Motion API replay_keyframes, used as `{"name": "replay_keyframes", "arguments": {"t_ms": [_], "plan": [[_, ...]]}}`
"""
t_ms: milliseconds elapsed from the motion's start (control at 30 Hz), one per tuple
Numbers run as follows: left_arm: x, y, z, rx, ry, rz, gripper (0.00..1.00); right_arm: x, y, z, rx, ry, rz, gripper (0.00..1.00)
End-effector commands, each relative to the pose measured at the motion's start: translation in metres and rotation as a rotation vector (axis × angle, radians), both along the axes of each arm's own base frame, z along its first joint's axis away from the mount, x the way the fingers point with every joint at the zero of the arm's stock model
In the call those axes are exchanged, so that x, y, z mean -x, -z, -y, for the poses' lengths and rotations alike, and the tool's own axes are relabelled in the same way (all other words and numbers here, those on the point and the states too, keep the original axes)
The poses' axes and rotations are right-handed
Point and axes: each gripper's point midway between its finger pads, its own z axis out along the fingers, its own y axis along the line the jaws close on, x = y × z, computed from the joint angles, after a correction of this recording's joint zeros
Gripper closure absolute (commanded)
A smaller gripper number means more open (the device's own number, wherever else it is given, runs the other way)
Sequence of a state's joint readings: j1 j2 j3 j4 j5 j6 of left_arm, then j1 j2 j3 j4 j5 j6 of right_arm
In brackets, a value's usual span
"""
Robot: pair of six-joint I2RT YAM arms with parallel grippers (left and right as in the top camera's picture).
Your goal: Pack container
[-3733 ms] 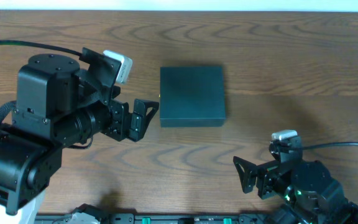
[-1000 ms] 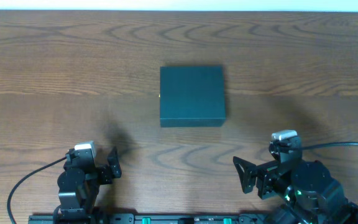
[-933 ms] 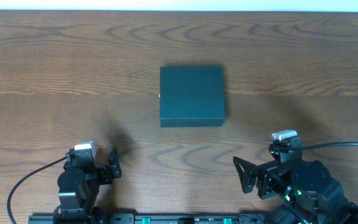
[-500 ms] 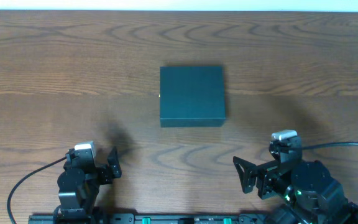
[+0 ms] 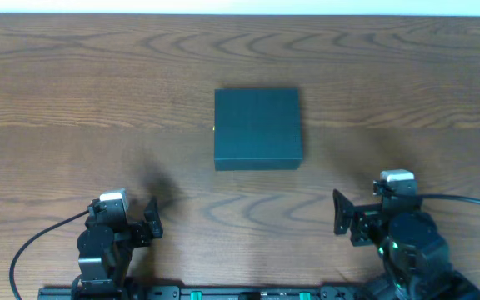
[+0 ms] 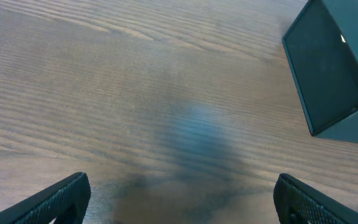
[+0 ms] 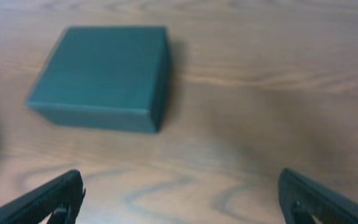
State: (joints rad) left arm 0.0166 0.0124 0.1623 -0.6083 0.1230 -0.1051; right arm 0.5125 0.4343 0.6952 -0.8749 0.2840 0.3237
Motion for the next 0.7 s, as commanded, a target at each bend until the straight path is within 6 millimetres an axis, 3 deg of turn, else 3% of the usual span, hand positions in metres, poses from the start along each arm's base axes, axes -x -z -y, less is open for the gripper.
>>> {"name": "replay_keyframes", "arguments": {"t_ms": [0,367,667], "plan": [[0.000,0.001,-0.002,-0.002,-0.013,0.004,0.05,-0.006,0.021,0.012,0.025,0.053,0.032,0.01],[0.000,0.001,-0.002,-0.002,-0.013,0.004,0.05,-0.008,0.079,0.012,-0.009,0.062,0.094,0.01],[0.000,0.001,-0.002,-0.002,-0.013,0.004,0.05,-0.006,0.099,0.012,-0.024,0.056,0.115,0.01]]}}
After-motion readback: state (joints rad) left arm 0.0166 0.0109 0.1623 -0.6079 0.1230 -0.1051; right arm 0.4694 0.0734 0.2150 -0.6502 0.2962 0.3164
